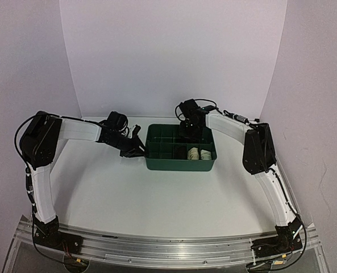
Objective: Roll the underwear
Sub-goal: Place the underwear in the storage box.
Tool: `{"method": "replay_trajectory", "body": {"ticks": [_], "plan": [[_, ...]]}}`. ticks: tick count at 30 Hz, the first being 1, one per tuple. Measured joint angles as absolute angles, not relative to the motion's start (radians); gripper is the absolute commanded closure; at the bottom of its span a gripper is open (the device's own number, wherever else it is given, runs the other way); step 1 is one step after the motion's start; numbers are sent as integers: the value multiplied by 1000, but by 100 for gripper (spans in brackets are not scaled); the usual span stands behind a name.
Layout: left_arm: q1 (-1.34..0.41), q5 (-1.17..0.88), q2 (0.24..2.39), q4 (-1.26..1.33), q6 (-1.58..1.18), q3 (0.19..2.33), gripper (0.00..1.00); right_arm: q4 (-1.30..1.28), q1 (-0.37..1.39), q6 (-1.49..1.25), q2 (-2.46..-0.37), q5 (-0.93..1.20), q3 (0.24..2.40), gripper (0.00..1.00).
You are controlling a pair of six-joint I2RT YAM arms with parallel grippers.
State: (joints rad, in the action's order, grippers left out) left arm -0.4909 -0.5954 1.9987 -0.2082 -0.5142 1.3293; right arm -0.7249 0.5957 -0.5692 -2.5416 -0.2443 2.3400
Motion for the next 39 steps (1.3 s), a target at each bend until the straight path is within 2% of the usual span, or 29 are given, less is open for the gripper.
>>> {"method": "replay_trajectory", "body": {"ticks": [6,13,16,18,20,26,39], "plan": [[-494,-599,1999,-234,-514,1336,75,-724,596,-515,-2540,-239,2357,62],[-495,-599,1999,-265,-514,1342,70,-727,596,-462,-2493,-230,2360,61],[-494,-599,1998,-274,-514,1344,69,-726,598,-443,-2436,-226,2342,69],[-492,-599,1998,-282,-513,1350,68,-718,603,-432,-2384,-221,2307,89],[-490,-599,1998,-289,-510,1354,68,-713,613,-433,-2320,-205,2251,100],[-481,-600,1995,-289,-496,1355,68,-704,652,-474,-2220,-102,2103,100],[-488,-604,1996,-268,-499,1355,68,-713,663,-561,-2318,-25,2058,100]]}}
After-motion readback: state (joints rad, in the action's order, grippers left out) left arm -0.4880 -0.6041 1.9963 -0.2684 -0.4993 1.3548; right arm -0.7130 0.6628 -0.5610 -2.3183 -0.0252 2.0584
